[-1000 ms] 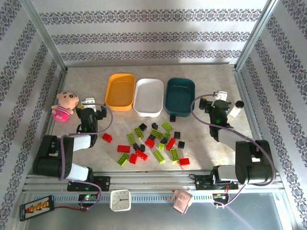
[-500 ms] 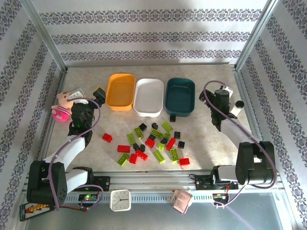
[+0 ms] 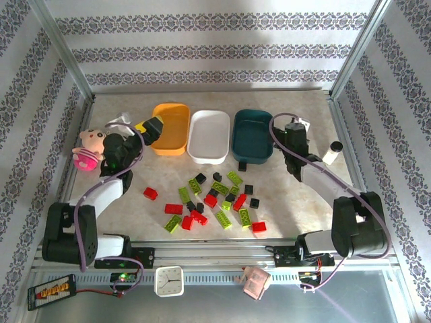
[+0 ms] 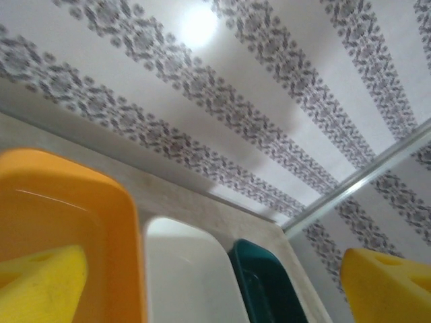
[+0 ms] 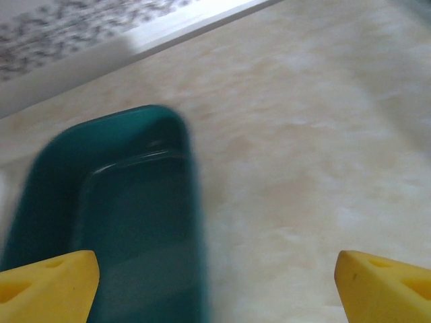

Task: Sort the legos into containers by color
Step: Move the container to the center of the table.

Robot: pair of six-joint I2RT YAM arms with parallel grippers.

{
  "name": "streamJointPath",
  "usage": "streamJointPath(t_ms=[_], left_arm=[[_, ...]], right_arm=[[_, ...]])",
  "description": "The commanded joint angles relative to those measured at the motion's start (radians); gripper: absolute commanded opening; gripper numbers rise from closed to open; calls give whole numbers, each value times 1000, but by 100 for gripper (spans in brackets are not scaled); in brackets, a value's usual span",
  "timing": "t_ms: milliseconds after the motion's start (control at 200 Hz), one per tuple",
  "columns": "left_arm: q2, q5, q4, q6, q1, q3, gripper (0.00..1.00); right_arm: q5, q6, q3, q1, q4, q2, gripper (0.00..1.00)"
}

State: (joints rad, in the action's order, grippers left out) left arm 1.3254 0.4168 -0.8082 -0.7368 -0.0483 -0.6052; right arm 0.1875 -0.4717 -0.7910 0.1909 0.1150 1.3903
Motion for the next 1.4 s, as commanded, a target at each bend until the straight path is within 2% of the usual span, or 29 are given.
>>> streamJointPath(t_ms=[0, 50, 65, 125, 325, 410, 605, 710, 944, 1189, 1249, 1394], left_arm=[[41, 35, 125, 147, -89, -106, 81], [74, -43, 303, 250, -146, -181, 75], [90, -57, 344, 274, -159, -203, 72], [162, -87, 440, 308, -188, -271, 62], [352, -78, 429, 269, -192, -354, 53], [403, -100, 478, 271, -200, -397, 50], [470, -127, 510, 266, -217, -422, 46], [497, -101, 491, 235, -234, -417, 40], [446, -105, 426, 167, -292, -312, 35], [374, -94, 335, 64, -308, -190, 32], [342, -109, 326, 56, -312, -169, 33], [229, -190, 404, 102, -311, -175, 45]], right_arm=[[-242, 9, -97, 37, -40, 63, 91], [-311, 4, -124, 41, -41, 98, 92], [-334, 4, -133, 43, -39, 110, 96], [-393, 9, -179, 54, -62, 162, 98], [-427, 52, -346, 105, -195, 347, 98], [-475, 59, -388, 109, -224, 405, 98], [-531, 91, -399, 133, -228, 438, 98], [-566, 108, -408, 144, -239, 455, 97], [-612, 127, -394, 166, -241, 458, 95], [-668, 130, -389, 206, -241, 451, 92], [-655, 130, -387, 218, -243, 446, 92], [-549, 119, -376, 220, -249, 401, 93]])
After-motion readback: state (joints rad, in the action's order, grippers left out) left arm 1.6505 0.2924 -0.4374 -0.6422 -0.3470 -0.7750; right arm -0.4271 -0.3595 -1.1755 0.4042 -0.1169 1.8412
